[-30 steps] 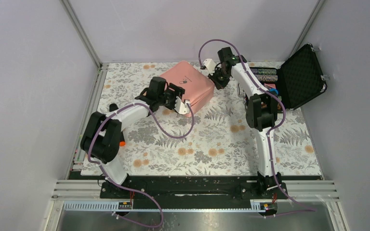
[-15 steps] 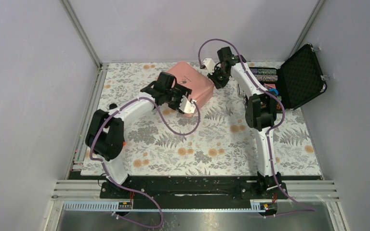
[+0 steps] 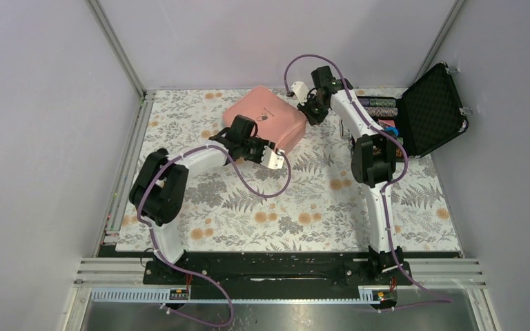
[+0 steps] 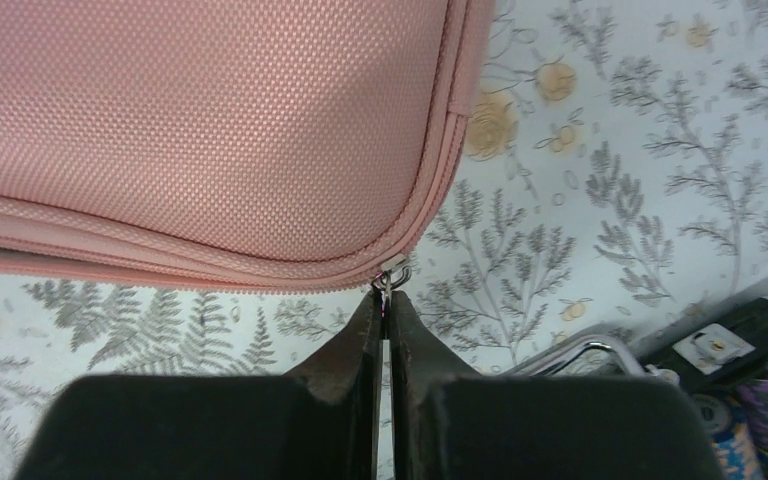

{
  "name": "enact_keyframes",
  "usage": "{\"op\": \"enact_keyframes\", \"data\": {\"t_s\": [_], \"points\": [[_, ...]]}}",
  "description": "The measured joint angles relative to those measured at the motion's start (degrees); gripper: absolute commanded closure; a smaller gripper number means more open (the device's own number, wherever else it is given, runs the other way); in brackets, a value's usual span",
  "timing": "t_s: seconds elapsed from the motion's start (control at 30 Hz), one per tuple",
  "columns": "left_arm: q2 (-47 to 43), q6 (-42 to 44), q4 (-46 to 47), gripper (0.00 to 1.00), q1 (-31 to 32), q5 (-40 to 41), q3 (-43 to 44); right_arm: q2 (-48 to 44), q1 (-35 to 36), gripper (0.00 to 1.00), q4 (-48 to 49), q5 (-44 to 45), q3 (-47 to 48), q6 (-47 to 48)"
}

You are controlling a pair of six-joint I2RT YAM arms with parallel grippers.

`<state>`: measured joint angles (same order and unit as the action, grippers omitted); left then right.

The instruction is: Organize the medicine kit

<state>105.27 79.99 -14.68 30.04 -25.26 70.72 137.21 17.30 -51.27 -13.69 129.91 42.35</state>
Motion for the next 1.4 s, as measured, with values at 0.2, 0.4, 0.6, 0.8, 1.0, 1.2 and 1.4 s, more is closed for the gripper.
{"op": "enact_keyframes", "data": {"t_s": [0.2, 0.4, 0.6, 0.8, 1.0, 1.2, 1.4], "points": [[-0.15, -8.17, 14.75, 1.00, 0.35, 1.27, -5.84, -0.07, -0.28, 1.00, 4.26, 0.66, -1.05, -1.33], [-1.29, -18.80, 22.62, 1.00, 0.63, 2.58, -9.73, -3.32, -0.37, 1.00, 9.03, -0.63, -7.45, -6.97], [-2.47, -30.34, 28.76, 1.00, 0.74, 3.63, -12.72, -4.52, -0.44, 1.00, 9.97, -0.83, -9.49, -10.80], [-4.44, -39.78, 32.87, 1.00, 1.03, 4.15, -15.87, -4.72, -0.35, 1.00, 8.02, -1.25, -11.26, -16.57], [-4.44, -46.12, 33.86, 1.00, 2.03, 4.72, -15.87, -4.85, -0.35, 1.00, 6.97, -5.81, -11.52, -25.86], [-4.28, -50.36, 35.12, 1.00, 5.35, 7.61, -15.87, -5.51, 1.81, 1.00, 4.26, -12.59, -13.81, -31.28], [-4.28, -52.37, 35.52, 0.78, 6.86, 10.14, -15.87, -7.48, 2.29, 1.00, 4.94, -15.13, -17.62, -32.52]]}}
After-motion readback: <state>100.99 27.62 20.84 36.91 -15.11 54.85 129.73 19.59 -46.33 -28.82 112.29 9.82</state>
